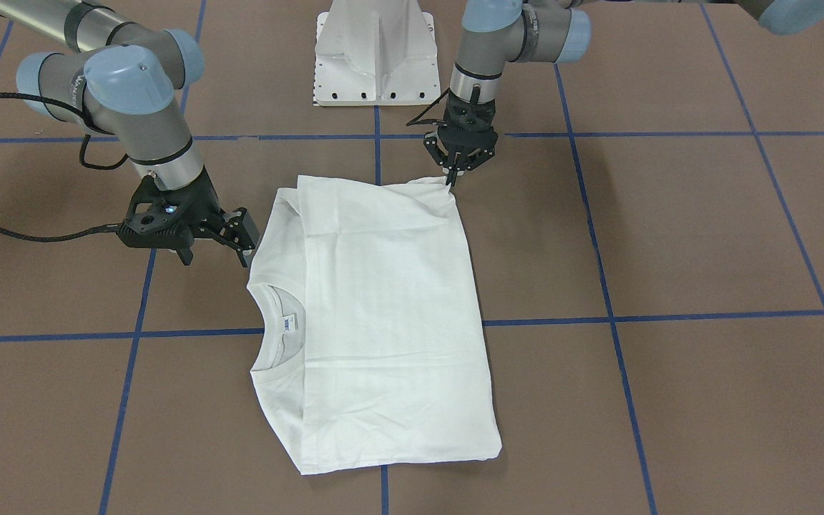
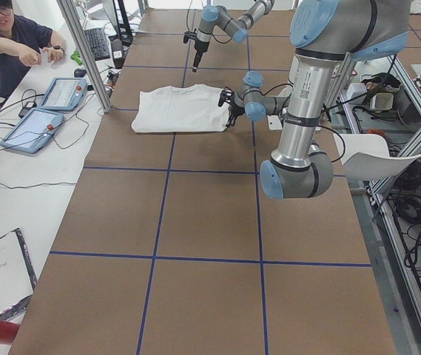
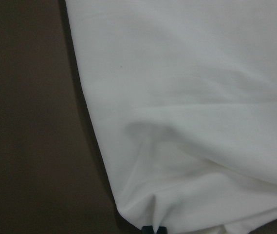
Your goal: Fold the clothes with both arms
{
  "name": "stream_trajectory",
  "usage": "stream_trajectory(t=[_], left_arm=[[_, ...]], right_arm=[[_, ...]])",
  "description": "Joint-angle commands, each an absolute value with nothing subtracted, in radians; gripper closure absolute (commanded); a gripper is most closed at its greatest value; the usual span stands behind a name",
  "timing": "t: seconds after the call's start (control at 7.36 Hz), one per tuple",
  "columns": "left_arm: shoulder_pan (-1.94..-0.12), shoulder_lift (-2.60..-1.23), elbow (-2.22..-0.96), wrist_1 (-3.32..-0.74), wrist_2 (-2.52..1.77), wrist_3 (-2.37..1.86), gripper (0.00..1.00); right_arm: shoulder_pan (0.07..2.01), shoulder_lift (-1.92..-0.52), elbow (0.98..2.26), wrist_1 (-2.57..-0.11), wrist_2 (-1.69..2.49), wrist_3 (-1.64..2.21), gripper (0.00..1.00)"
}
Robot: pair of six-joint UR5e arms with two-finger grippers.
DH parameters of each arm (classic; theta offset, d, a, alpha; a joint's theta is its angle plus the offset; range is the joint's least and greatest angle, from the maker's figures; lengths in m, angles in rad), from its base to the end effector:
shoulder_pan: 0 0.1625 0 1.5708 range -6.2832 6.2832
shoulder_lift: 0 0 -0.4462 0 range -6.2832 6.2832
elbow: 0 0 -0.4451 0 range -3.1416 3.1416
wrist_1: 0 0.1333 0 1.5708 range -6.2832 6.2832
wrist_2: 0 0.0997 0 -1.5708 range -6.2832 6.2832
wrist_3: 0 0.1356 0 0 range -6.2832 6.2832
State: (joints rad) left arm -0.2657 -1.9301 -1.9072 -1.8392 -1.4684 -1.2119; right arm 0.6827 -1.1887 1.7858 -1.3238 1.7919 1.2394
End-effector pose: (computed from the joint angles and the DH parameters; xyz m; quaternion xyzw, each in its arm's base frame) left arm 0.6042 -0.3169 0.2899 0.1854 0.4267 0.0175 0.8850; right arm -0.4774 -0.5217 0.3397 0.1097 -0.4048 0.1139 0.9006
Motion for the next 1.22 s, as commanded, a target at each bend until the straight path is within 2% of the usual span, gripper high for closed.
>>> stream_trajectory(t=[0.0,0.54,0.82,1.09], left_arm=[[-0.262,-1.871,-1.968,-1.839,-1.471,-1.177,1.00],[-0.233,-1.871,-1.973,-1.839,-1.474,-1.181,1.00],[-0.233,-1.873,-1.980,-1.842,-1.482,-1.178,0.00],[-0.242,-1.870,-2.008,-1.841,-1.561,-1.178,0.00]], right_arm=[[0.683,-1.189,1.787,-1.324,1.792,1.241,0.00],[0.683,-1.190,1.787,-1.324,1.789,1.241,0.00],[0.683,-1.189,1.790,-1.324,1.790,1.243,0.00],[0.677,-1.184,1.792,-1.324,1.790,1.264,0.00]])
